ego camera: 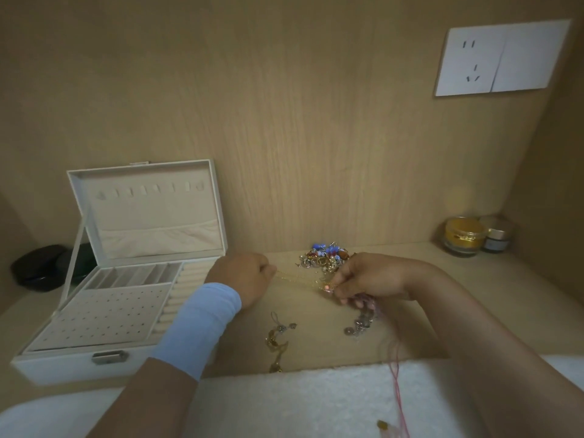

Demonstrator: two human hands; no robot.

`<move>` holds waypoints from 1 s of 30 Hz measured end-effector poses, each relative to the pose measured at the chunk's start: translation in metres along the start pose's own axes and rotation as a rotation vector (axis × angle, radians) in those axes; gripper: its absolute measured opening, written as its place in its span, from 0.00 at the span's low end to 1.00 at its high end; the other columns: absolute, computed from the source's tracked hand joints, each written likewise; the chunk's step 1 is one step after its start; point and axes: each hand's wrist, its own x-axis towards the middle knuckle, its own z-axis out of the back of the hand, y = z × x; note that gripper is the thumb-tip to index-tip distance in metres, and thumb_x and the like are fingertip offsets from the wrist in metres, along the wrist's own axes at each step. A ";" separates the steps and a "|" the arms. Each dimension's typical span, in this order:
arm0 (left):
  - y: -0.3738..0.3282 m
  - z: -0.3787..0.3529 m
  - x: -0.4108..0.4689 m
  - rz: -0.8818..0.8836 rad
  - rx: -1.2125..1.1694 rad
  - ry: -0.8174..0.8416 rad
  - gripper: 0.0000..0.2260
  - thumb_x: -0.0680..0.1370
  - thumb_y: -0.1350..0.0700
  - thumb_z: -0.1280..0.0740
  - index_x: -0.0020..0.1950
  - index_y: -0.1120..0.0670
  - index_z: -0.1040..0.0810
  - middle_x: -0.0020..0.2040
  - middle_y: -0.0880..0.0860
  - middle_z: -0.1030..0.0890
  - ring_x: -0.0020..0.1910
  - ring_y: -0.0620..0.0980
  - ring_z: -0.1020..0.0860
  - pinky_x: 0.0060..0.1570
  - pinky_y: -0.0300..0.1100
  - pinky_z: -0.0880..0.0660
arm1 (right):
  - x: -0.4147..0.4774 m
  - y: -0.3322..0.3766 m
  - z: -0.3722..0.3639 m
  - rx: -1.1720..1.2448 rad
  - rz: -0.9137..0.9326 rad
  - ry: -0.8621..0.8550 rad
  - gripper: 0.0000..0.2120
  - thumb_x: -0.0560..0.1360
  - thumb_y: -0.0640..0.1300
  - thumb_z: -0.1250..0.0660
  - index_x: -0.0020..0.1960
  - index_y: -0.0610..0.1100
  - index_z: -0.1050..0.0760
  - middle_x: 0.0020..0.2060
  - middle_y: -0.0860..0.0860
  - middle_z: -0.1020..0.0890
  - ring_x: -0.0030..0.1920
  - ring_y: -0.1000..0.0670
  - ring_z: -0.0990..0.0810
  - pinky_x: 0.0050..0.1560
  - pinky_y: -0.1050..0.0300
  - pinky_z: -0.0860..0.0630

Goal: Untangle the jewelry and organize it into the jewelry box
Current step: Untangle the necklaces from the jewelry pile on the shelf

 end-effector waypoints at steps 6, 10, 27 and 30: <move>-0.002 -0.013 0.008 -0.046 0.507 0.010 0.19 0.82 0.44 0.48 0.60 0.48 0.21 0.60 0.52 0.22 0.62 0.54 0.28 0.67 0.50 0.41 | 0.004 0.007 -0.008 -0.132 0.002 -0.083 0.09 0.77 0.42 0.32 0.39 0.44 0.19 0.26 0.51 0.23 0.26 0.55 0.27 0.29 0.61 0.29; -0.001 -0.020 0.009 -0.066 0.420 -0.008 0.10 0.79 0.51 0.39 0.58 0.47 0.23 0.59 0.51 0.24 0.61 0.54 0.28 0.66 0.48 0.39 | 0.009 0.009 -0.014 -0.187 0.022 -0.129 0.09 0.76 0.45 0.30 0.37 0.46 0.19 0.28 0.49 0.22 0.29 0.52 0.26 0.30 0.62 0.28; -0.024 -0.019 0.009 -0.161 -0.701 0.321 0.08 0.79 0.56 0.35 0.48 0.53 0.16 0.37 0.47 0.16 0.31 0.45 0.24 0.38 0.39 0.25 | 0.007 0.013 -0.015 0.124 0.085 -0.054 0.07 0.76 0.32 0.31 0.53 0.39 0.19 0.30 0.51 0.19 0.25 0.57 0.26 0.26 0.62 0.33; -0.021 -0.020 0.011 -0.142 -0.632 0.279 0.08 0.80 0.55 0.36 0.46 0.50 0.17 0.40 0.47 0.15 0.25 0.38 0.26 0.37 0.37 0.27 | 0.007 0.011 -0.016 0.109 0.054 -0.025 0.11 0.74 0.29 0.30 0.56 0.36 0.21 0.32 0.50 0.18 0.27 0.56 0.23 0.26 0.62 0.32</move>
